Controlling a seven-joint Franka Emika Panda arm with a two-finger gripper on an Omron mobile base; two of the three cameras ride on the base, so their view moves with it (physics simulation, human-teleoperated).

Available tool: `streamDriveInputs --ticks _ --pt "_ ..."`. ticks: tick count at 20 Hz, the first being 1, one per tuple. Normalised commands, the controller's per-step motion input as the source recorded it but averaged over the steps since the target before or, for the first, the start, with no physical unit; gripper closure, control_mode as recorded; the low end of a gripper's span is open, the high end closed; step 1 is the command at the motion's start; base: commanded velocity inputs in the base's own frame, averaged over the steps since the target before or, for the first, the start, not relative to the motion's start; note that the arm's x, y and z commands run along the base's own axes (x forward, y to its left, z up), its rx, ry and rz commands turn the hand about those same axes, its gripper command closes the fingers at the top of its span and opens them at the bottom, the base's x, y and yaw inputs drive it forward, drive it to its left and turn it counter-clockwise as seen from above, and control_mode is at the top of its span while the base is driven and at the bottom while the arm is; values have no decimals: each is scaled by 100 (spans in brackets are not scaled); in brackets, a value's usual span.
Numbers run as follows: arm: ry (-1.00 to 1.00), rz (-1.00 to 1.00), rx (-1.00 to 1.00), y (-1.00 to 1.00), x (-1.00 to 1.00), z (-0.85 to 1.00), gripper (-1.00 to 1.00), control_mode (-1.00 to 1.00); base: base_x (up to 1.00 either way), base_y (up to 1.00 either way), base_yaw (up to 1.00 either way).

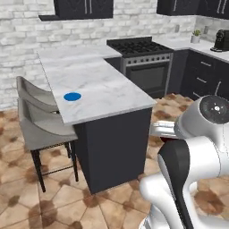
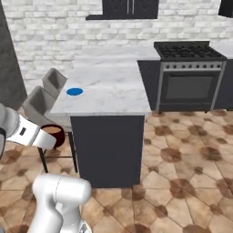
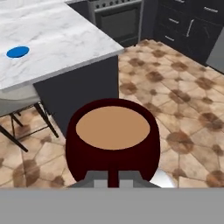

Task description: Pick the cup of tea, navigate to the dining table, and place it on the saucer.

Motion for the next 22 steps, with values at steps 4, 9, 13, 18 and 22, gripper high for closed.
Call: streamDriveInputs --ticks 4,9,13,18,22 --pt "0 0 0 0 0 0 100 100 18 90 -47" --pt "0 0 0 0 0 0 100 100 7 97 -44" --pt "0 0 0 0 0 0 100 100 2 96 -41" --pt "0 0 0 0 0 0 100 100 2 99 -39" --pt "0 0 0 0 0 0 100 100 11 100 -38"
